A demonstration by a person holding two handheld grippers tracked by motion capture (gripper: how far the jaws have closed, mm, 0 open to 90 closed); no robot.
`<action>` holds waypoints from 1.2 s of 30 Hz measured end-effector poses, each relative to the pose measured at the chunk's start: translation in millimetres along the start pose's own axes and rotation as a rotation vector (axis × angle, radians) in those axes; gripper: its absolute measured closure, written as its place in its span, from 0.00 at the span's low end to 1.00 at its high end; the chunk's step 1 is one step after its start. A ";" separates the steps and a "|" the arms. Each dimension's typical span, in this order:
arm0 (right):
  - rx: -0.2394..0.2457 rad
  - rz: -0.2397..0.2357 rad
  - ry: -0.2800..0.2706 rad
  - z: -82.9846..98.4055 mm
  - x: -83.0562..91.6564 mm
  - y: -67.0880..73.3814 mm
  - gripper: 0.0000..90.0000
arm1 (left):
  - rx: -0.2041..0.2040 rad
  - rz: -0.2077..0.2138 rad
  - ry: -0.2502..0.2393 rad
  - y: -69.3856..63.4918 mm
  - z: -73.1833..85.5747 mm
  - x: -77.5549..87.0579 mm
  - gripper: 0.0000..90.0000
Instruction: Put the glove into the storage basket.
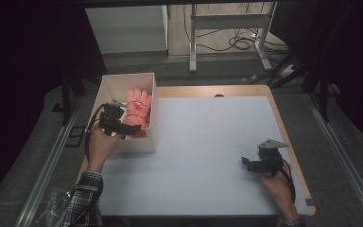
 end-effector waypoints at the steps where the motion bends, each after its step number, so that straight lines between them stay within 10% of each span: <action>1: 0.000 0.000 0.000 0.0 0.0 0.0 0.17 | -0.002 0.003 -0.001 -1.2 0.9 0.4 0.02; 36: 0.001 0.001 0.001 -0.1 0.1 0.0 0.17 | -0.103 0.132 -0.068 -69.6 37.8 17.7 0.02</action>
Point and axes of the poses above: each handheld gripper's, and its own axes: x roughly backward along the jaws, z roughly out of its underside, y roughly to its left, the point moved 8 cm from there along -x, roughly forward along the jaws, and after that the axes turned 5 degrees about x, right-handed, at the moved point
